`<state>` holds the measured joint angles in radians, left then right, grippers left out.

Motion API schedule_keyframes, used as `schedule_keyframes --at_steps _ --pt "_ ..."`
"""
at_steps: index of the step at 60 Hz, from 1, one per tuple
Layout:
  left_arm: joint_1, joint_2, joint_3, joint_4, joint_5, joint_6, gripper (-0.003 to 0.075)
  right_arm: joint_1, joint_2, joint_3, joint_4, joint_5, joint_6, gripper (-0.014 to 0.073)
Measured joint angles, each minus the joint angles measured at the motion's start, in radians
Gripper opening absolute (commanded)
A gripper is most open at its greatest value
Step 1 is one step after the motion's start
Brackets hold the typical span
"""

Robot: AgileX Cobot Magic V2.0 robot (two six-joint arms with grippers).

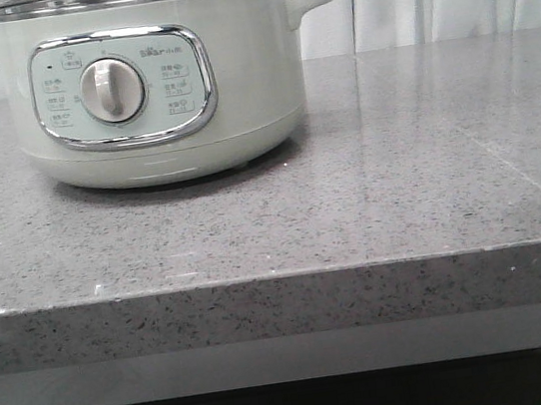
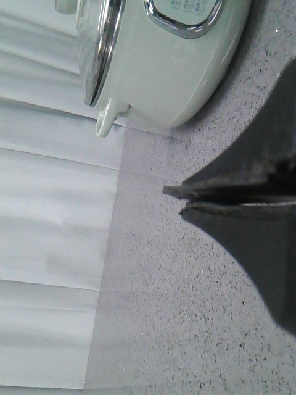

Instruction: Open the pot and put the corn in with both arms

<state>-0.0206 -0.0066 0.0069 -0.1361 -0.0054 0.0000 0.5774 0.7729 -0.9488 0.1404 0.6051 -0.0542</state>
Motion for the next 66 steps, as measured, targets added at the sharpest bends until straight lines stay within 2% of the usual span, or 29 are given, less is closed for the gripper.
schedule_keyframes --at_steps 15,66 --pt "-0.036 0.0 0.0 -0.002 0.0 0.0 -0.002 0.0 0.0 0.0 0.0 0.0 0.0 -0.0119" --pt "-0.035 0.0 0.0 -0.002 0.0 0.0 -0.002 0.0 0.0 0.0 0.0 0.0 0.0 -0.0119"
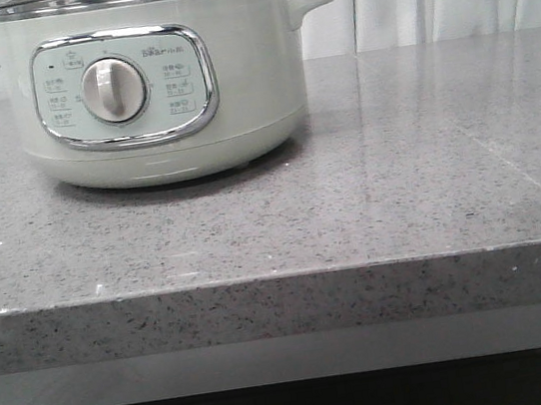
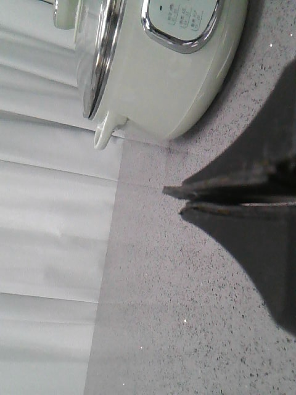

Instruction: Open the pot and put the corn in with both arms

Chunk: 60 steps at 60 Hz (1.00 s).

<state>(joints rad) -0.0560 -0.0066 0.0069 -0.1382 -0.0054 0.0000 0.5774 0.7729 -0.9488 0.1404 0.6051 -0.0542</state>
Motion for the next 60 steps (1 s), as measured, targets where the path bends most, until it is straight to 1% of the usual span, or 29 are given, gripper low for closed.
schedule_keyframes --at_steps 9,17,25,30,42,50,60 --pt "0.0 0.0 0.0 -0.002 0.0 0.0 -0.002 -0.01 -0.013 0.017 -0.034 -0.016 0.0 -0.0119" --pt "0.0 0.0 0.0 -0.002 0.0 0.0 -0.002 -0.091 -0.073 0.085 -0.054 -0.067 0.0 -0.0119" --pt "0.0 0.0 0.0 -0.002 0.0 0.0 -0.002 -0.214 -0.18 0.225 -0.04 -0.165 0.0 -0.0119" --pt "0.0 0.0 0.0 -0.002 0.0 0.0 -0.002 -0.296 -0.286 0.324 -0.032 -0.216 0.0 -0.0119" --pt "0.0 0.0 0.0 -0.002 0.0 0.0 -0.002 -0.451 -0.497 0.588 -0.028 -0.292 0.0 -0.0119" --pt "0.0 0.0 0.0 -0.002 0.0 0.0 -0.002 -0.509 -0.613 0.74 -0.026 -0.358 0.0 -0.0119" --pt "0.0 0.0 0.0 -0.002 0.0 0.0 -0.002 -0.533 -0.716 0.874 -0.026 -0.452 0.0 -0.0119"
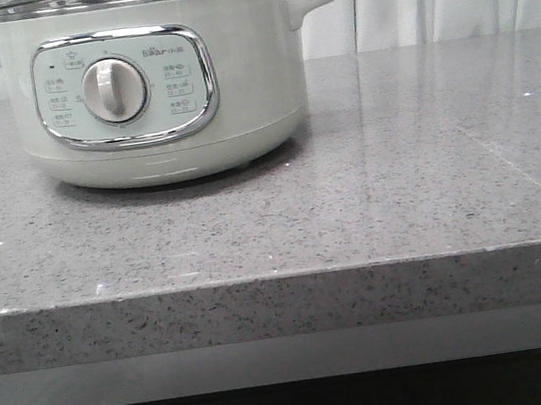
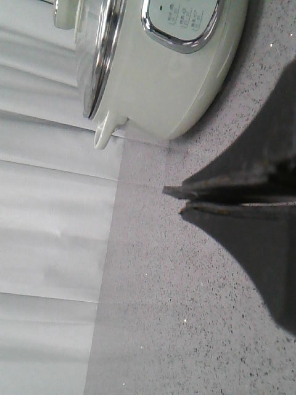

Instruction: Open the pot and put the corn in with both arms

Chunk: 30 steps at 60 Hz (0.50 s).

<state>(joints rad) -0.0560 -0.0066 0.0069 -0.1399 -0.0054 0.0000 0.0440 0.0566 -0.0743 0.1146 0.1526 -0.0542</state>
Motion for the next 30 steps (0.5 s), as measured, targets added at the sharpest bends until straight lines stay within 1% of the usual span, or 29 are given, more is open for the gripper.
schedule_keyframes --at_steps 9,19,30 --pt "0.0 0.0 0.0 0.0 0.0 0.0 -0.002 -0.002 -0.062 0.087 0.0 -0.089 0.0 -0.0119" --pt "0.0 0.0 0.0 0.0 0.0 0.0 -0.002 -0.002 -0.066 0.103 0.0 -0.111 0.0 -0.0119" --pt "0.0 0.0 0.0 0.0 0.0 0.0 -0.002 -0.026 -0.067 0.103 0.001 -0.113 0.0 -0.0119"
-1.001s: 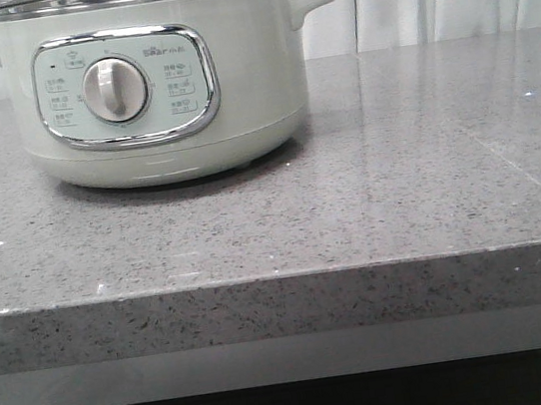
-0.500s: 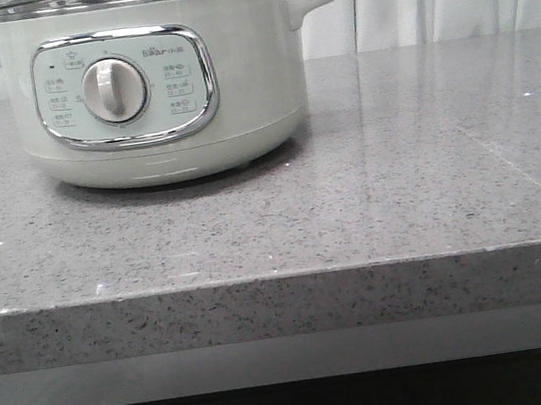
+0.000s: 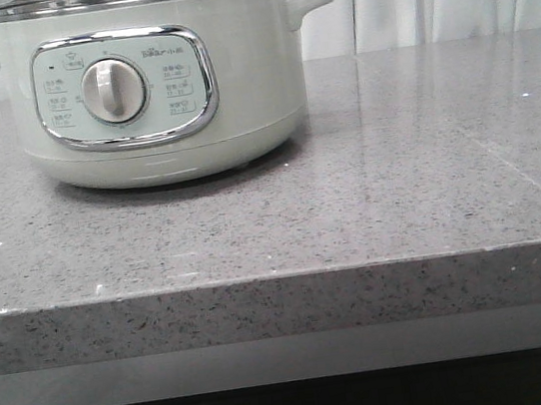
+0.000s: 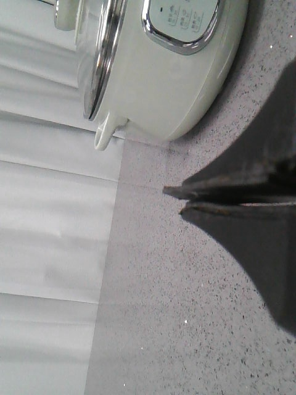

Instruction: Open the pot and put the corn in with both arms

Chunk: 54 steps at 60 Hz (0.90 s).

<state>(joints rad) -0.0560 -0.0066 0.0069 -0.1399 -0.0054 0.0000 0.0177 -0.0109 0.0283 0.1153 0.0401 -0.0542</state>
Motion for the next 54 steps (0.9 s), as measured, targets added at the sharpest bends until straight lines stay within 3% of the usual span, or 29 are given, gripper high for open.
schedule_keyframes --at_steps 25,54 --pt "0.0 0.0 0.0 0.0 0.0 0.0 -0.002 -0.002 0.0 0.0 -0.003 -0.002 0.0 -0.0119" --pt "0.0 0.0 0.0 0.0 0.0 0.0 -0.002 -0.002 0.0 0.0 -0.079 -0.062 0.109 -0.0119"
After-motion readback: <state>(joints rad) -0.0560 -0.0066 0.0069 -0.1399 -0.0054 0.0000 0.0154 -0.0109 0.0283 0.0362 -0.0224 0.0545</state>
